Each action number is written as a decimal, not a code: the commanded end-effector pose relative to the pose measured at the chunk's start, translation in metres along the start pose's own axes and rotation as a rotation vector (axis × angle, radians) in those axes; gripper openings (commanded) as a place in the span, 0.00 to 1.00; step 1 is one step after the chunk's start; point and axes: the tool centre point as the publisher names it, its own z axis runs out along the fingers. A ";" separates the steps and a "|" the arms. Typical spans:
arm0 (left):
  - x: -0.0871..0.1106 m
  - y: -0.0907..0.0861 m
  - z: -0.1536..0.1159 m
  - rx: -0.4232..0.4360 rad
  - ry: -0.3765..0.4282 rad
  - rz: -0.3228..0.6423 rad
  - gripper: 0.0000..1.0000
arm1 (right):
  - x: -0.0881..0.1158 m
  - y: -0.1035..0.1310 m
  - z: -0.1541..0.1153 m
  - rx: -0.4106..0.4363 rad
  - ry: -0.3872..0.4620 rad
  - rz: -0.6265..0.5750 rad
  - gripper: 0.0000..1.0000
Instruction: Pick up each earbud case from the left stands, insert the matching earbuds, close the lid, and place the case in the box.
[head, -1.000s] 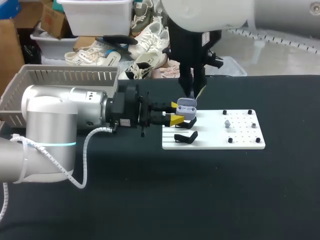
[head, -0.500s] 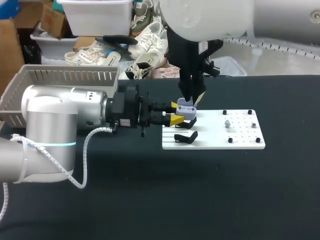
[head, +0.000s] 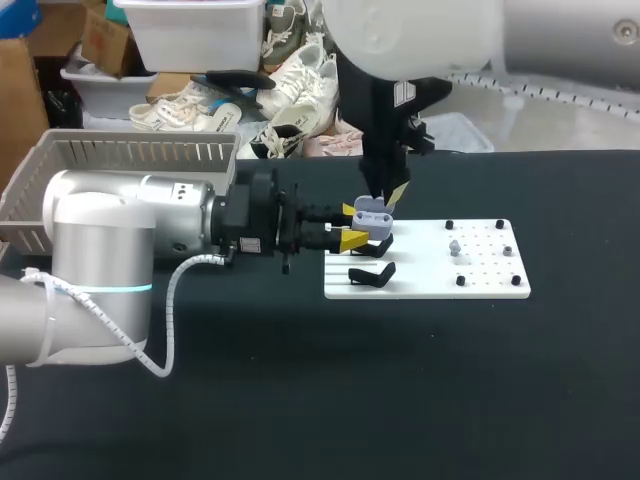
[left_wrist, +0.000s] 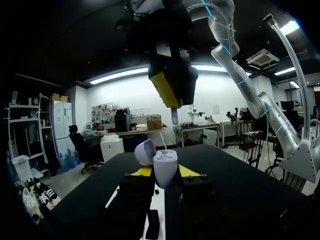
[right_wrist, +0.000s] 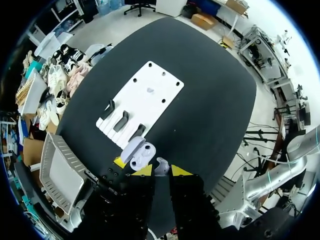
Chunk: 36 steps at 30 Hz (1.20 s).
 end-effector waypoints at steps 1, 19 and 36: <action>0.001 0.000 0.000 -0.002 -0.002 0.001 0.00 | -0.002 -0.001 0.001 -0.002 0.003 0.017 0.00; 0.001 0.000 0.000 -0.002 -0.002 0.001 0.00 | 0.000 0.008 0.014 0.001 0.019 0.047 0.00; 0.001 0.000 0.000 -0.002 -0.002 0.001 0.00 | 0.000 0.015 0.024 -0.013 0.023 0.052 0.00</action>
